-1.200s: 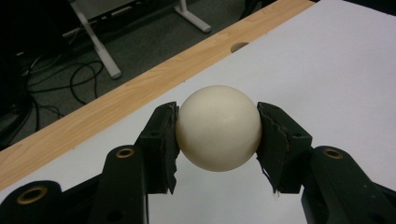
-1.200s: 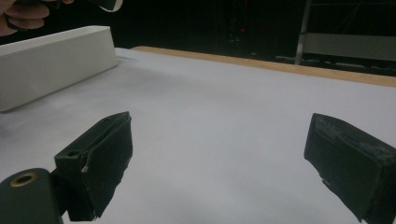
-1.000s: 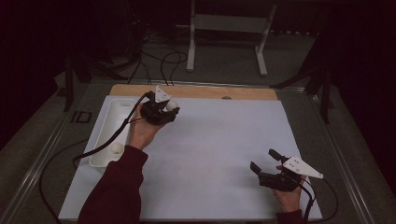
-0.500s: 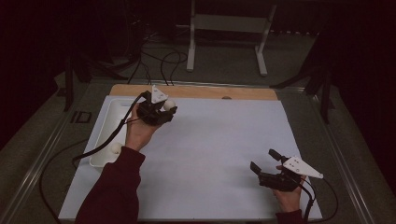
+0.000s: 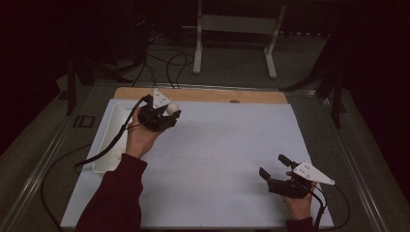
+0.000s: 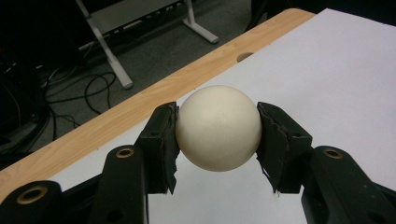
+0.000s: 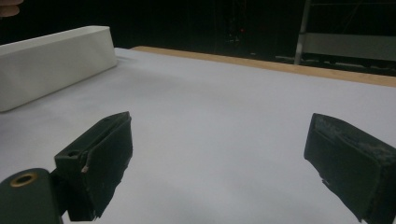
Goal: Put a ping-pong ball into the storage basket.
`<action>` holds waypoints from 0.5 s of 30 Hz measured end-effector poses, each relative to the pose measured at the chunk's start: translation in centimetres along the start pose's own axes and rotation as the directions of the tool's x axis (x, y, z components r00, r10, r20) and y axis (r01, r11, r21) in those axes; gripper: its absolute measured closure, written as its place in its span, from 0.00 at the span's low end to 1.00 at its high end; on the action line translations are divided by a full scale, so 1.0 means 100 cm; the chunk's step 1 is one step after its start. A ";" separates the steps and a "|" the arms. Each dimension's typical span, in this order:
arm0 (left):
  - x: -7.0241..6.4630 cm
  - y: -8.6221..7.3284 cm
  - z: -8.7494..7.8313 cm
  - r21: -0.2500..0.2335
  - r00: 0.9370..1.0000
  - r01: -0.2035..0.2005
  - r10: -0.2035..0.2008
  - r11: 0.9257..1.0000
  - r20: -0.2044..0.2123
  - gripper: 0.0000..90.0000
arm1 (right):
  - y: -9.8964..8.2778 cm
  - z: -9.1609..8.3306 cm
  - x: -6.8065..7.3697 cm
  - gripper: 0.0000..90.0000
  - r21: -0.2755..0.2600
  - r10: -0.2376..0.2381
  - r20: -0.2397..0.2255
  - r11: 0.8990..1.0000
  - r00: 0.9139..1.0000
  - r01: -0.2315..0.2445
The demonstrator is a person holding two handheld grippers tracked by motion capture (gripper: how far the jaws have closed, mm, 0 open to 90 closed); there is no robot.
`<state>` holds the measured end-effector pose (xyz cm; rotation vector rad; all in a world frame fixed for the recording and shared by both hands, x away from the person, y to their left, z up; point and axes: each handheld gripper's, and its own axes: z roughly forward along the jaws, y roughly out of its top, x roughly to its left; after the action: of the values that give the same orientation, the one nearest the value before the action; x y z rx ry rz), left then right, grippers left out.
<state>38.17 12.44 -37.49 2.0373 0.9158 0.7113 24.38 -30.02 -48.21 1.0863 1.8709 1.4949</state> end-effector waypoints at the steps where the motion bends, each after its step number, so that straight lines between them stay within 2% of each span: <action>1: 0.000 0.000 -0.001 0.000 1.000 0.000 0.000 1.000 -0.001 0.57 | 0.000 0.000 0.000 0.09 -0.001 0.000 -0.001 1.000 1.000 0.000; 15: 0.003 -0.001 -0.012 -0.021 1.000 -0.003 0.003 1.000 -0.006 0.56 | 0.000 0.000 0.000 0.09 -0.002 0.001 0.000 1.000 1.000 -0.001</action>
<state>37.44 13.24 -36.92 2.0194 0.9051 0.7262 24.36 -30.01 -48.21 1.0863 1.8691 1.4961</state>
